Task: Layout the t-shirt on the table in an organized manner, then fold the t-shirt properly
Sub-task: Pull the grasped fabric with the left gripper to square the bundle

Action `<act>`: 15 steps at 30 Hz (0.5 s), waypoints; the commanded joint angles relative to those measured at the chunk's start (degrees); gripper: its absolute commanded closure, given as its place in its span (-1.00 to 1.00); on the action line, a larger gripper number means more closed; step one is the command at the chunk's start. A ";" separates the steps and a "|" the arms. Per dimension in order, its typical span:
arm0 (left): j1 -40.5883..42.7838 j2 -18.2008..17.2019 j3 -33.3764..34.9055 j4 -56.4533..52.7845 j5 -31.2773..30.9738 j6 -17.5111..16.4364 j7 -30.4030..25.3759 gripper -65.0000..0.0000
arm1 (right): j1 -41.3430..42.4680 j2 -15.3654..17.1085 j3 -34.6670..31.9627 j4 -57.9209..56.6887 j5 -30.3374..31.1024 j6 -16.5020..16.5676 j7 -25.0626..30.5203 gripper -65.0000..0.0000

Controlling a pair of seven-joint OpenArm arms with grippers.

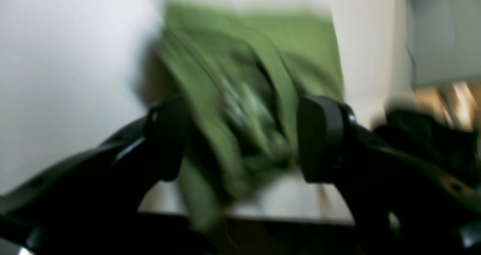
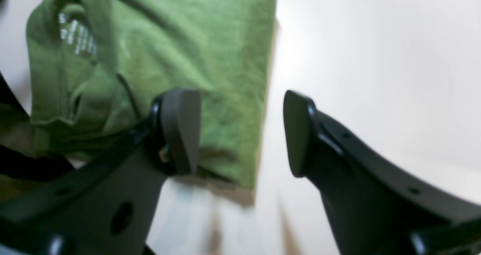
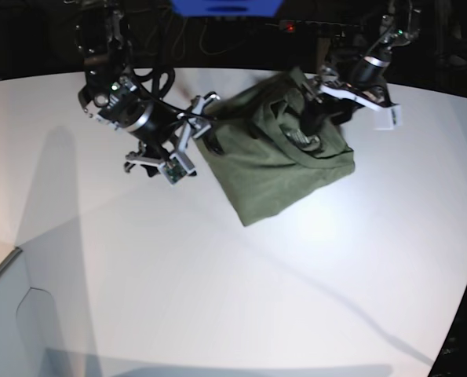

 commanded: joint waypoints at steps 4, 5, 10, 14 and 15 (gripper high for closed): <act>-0.41 0.10 6.02 -0.89 4.82 -0.84 -1.97 -0.33 | 0.91 0.15 0.05 0.98 0.81 0.08 1.39 -0.07; -0.41 0.19 7.25 -0.89 6.31 -0.84 -1.97 -0.33 | 1.00 0.15 0.05 0.98 0.81 0.17 1.39 -0.07; -0.50 0.89 11.65 -0.89 11.94 -0.31 -2.05 -0.33 | 1.79 0.15 0.40 0.89 0.72 0.17 1.21 -0.07; -0.76 2.91 12.00 -0.89 15.54 -0.31 -2.05 -0.33 | 1.79 0.15 0.40 0.89 0.72 0.17 1.30 -0.07; -1.37 3.00 12.17 -0.89 16.33 -0.31 -1.97 -0.33 | 1.79 0.15 0.40 0.89 0.72 0.17 1.30 -0.07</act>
